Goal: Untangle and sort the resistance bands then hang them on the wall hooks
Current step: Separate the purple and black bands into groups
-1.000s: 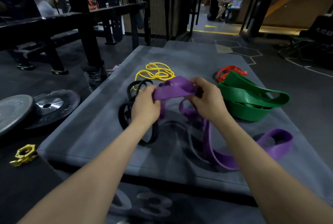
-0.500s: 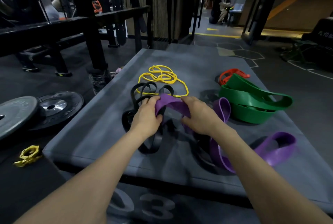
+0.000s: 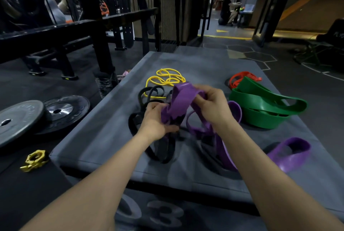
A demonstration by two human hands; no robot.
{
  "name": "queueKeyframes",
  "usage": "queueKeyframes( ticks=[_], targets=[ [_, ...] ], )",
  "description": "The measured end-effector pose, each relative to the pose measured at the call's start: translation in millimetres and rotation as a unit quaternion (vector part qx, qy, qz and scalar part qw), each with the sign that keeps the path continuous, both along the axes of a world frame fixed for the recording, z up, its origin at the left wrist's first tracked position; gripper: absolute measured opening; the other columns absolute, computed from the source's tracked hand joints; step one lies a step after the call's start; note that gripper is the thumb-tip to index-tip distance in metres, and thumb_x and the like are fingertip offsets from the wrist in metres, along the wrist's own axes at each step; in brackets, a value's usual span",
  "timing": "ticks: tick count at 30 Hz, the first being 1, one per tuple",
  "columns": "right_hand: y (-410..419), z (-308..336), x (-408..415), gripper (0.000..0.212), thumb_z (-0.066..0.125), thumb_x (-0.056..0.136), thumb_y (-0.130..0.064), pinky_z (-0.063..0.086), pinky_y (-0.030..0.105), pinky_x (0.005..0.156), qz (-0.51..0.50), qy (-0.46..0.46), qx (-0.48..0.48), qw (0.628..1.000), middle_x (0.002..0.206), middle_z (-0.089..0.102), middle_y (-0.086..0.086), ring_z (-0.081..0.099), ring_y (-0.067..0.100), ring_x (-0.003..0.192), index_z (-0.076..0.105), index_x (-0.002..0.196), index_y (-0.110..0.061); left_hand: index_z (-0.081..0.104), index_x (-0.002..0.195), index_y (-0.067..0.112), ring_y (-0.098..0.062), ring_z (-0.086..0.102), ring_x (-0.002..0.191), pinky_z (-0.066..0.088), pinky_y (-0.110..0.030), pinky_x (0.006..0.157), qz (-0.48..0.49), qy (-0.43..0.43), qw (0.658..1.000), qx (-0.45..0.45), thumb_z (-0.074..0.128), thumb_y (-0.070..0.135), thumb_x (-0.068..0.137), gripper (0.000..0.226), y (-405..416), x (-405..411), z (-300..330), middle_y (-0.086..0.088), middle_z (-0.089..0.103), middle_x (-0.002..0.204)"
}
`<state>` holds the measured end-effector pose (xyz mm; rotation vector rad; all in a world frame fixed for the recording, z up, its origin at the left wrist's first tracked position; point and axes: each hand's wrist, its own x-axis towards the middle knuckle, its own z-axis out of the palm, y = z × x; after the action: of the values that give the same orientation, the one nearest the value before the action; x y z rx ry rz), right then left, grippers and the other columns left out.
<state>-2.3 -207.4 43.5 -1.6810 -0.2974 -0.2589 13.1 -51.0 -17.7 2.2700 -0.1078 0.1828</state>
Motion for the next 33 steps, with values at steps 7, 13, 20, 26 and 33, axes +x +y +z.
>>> queueKeyframes(
  ticks=[7,13,20,26,33],
  targets=[
    [-12.1,9.4,-0.1,0.032,0.052,0.086,0.012,0.049,0.01,0.057,-0.069,-0.02,0.134,0.988,0.051,0.064,-0.018,0.056,-0.006,0.055,0.062,0.105,-0.012,0.056,0.115,0.017,-0.028,0.049,0.115,0.044,-0.039,0.097,0.051,-0.018,0.995,0.081,0.079,0.016,0.062,0.057,2.3,-0.9,-0.1,-0.006,0.045,0.119],
    [-33.8,-0.6,10.3,0.029,0.058,0.083,0.003,0.048,0.024,0.076,-0.191,-0.063,0.043,0.979,0.081,0.068,-0.008,0.057,0.002,0.075,0.067,0.105,-0.015,0.05,0.125,0.02,-0.029,0.043,0.122,0.039,-0.038,0.096,0.122,-0.063,0.978,0.156,0.065,0.005,0.073,0.056,15.7,0.0,1.0,-0.007,0.046,0.127],
    [-45.5,-8.7,6.9,0.051,0.046,0.075,0.013,0.033,0.01,0.079,-0.242,-0.024,-0.229,0.942,0.113,0.066,0.015,0.06,0.027,0.106,0.059,0.121,-0.004,0.054,0.125,0.027,-0.022,0.039,0.123,0.022,-0.033,0.11,0.144,-0.06,0.955,0.251,0.065,0.019,0.081,0.046,32.5,1.0,-7.0,0.002,0.048,0.126],
    [-10.8,-24.4,-3.8,0.05,0.044,0.075,0.004,0.048,0.039,0.089,-0.084,-0.041,-0.429,0.899,0.119,0.064,0.012,0.056,0.033,0.112,0.061,0.118,-0.014,0.051,0.121,0.022,-0.026,0.047,0.119,0.035,-0.037,0.098,0.182,-0.075,0.928,0.317,0.054,0.011,0.086,0.037,46.7,8.1,-5.1,-0.004,0.055,0.122],
    [1.4,-30.6,4.3,0.034,0.051,0.081,-0.005,0.046,0.037,0.08,-0.067,-0.046,-0.464,0.882,0.108,0.066,0.009,0.057,0.031,0.101,0.061,0.111,-0.016,0.045,0.124,0.02,-0.021,0.042,0.127,0.027,-0.038,0.107,0.054,-0.006,0.939,0.339,0.059,0.035,0.086,0.044,43.2,6.6,-9.0,-0.002,0.054,0.127]
  ],
)
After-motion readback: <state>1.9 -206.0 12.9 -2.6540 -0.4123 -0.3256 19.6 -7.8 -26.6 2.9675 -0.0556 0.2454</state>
